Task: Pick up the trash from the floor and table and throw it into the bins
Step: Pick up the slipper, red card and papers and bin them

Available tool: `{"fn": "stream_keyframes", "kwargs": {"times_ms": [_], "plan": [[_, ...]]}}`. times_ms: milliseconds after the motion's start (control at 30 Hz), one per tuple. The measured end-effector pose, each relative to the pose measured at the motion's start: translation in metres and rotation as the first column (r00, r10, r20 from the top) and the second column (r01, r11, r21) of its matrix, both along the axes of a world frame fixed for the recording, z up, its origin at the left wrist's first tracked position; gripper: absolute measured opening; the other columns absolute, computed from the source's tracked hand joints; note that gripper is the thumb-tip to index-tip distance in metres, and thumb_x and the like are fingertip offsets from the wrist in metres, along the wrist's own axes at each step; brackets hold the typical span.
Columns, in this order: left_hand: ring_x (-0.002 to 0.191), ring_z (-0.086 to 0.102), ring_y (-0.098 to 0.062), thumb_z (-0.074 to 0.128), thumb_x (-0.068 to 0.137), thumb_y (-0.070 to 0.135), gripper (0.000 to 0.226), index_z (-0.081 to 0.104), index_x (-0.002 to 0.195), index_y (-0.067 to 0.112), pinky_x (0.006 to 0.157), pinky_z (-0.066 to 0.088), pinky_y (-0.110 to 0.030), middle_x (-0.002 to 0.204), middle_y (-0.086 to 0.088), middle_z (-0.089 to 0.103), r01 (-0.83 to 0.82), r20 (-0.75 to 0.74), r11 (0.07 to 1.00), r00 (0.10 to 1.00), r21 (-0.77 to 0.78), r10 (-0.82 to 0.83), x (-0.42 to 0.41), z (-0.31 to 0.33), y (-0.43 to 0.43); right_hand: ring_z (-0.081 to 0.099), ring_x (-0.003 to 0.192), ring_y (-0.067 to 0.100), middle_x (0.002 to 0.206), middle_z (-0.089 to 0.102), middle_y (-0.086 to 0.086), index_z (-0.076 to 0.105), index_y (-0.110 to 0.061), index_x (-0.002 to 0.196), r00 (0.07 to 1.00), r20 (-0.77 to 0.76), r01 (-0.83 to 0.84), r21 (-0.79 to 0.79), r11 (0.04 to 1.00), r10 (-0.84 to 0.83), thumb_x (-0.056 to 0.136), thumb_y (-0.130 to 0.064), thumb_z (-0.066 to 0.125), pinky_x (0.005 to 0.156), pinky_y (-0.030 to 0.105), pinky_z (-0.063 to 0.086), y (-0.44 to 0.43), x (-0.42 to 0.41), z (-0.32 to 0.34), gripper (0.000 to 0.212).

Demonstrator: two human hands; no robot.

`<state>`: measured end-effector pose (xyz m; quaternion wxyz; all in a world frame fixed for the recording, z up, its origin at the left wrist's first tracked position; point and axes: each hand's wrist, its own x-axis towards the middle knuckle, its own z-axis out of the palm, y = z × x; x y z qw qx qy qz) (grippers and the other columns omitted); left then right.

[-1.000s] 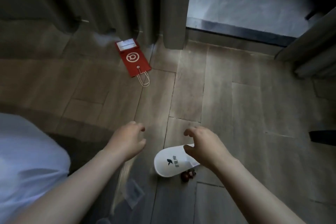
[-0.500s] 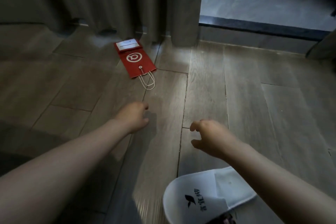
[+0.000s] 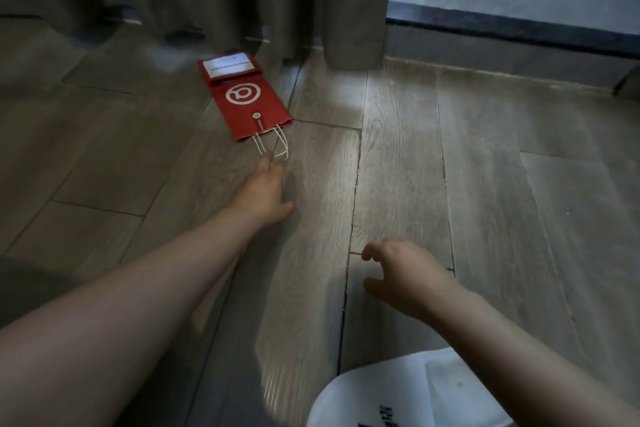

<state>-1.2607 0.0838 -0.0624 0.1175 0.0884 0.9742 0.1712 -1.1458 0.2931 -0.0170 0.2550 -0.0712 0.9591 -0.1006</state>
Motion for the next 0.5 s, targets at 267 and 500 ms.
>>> {"fn": "stream_keyframes", "kwargs": {"times_ms": [267, 500], "plan": [[0.130, 0.041, -0.035, 0.070, 0.078, 0.032, 0.069, 0.043, 0.138, 0.011, 0.104, 0.039, -0.036, 0.152, -0.016, 0.027, 0.111, 0.047, 0.974, 0.993, -0.199, -0.104, -0.036, -0.010, -0.007, 0.052, 0.119, 0.020, 0.131, 0.056, 0.002, 0.051, -0.020, 0.134, 1.000, -0.004, -0.011, -0.014, 1.000, 0.011, 0.091, -0.028, 0.060, 0.096, 0.033, 0.046, 0.004, -0.005, -0.012, 0.045], [0.116, 0.049, -0.032, 0.068, 0.079, 0.031, 0.056, 0.050, 0.129, 0.012, 0.095, 0.043, -0.035, 0.126, -0.015, 0.046, 0.179, 0.054, 0.952, 0.984, -0.248, -0.171, -0.020, -0.012, -0.006, 0.053, 0.118, 0.022, 0.130, 0.056, 0.004, 0.052, -0.020, 0.132, 1.000, 0.004, -0.030, 0.008, 1.000, 0.030, 0.092, -0.025, 0.057, 0.095, 0.033, 0.045, 0.008, 0.006, -0.013, 0.041]]}}
